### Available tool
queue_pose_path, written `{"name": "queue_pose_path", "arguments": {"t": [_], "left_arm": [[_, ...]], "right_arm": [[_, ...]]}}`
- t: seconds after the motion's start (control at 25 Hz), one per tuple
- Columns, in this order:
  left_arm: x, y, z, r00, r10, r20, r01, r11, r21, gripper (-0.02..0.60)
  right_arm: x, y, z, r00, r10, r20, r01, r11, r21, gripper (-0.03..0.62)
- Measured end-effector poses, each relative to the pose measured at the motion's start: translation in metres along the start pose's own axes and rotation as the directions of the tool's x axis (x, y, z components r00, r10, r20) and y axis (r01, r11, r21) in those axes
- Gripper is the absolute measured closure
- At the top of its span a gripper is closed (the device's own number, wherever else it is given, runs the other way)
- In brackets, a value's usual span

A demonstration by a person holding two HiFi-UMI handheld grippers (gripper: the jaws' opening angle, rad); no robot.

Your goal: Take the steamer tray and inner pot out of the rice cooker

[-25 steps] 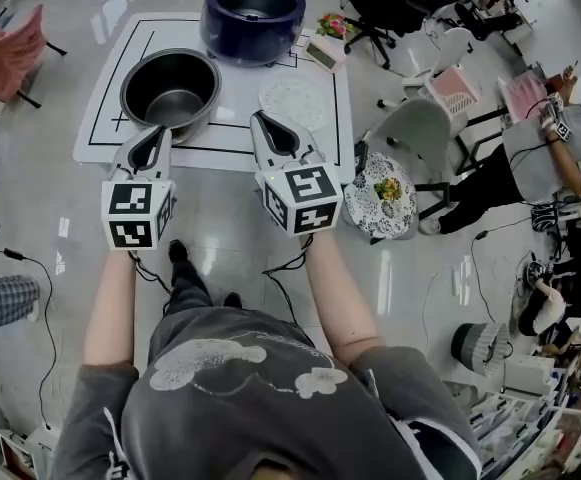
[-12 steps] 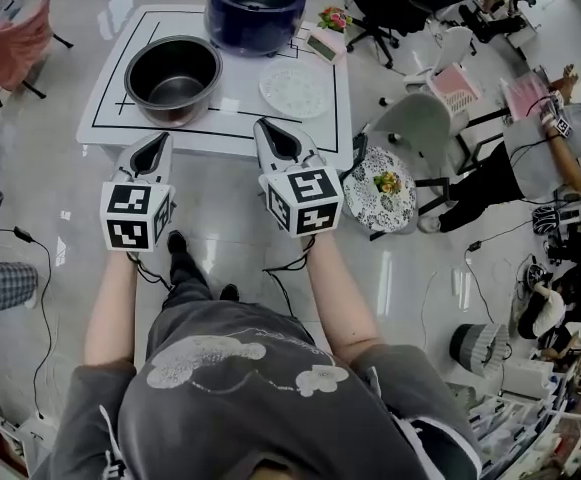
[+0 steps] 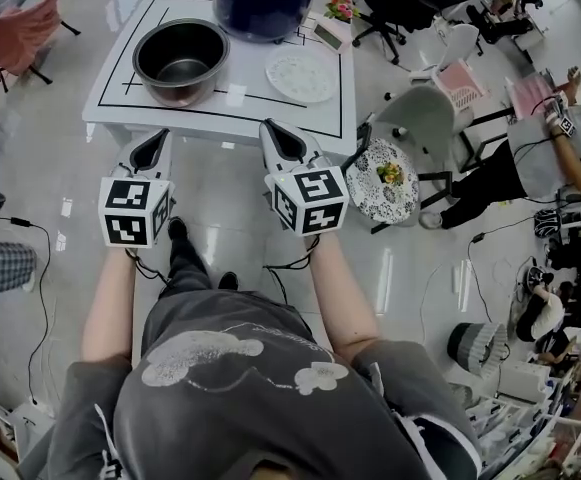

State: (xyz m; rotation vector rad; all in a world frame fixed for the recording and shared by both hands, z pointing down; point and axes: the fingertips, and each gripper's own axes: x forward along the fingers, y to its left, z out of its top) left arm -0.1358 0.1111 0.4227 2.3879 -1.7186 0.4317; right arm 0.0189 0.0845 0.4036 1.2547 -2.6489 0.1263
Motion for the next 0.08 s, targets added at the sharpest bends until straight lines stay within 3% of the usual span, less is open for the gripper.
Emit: {"name": "queue_pose_path", "arguments": {"t": [0.08], "left_arm": [[-0.0047,-0.0012,-0.0028,1.0,-0.001,0.0,0.001,1.0,-0.004,0.575]], "right_arm": [[-0.003,0.002,-0.0031,1.0,0.001,0.0,-0.001,1.0,0.007,0.566]]}}
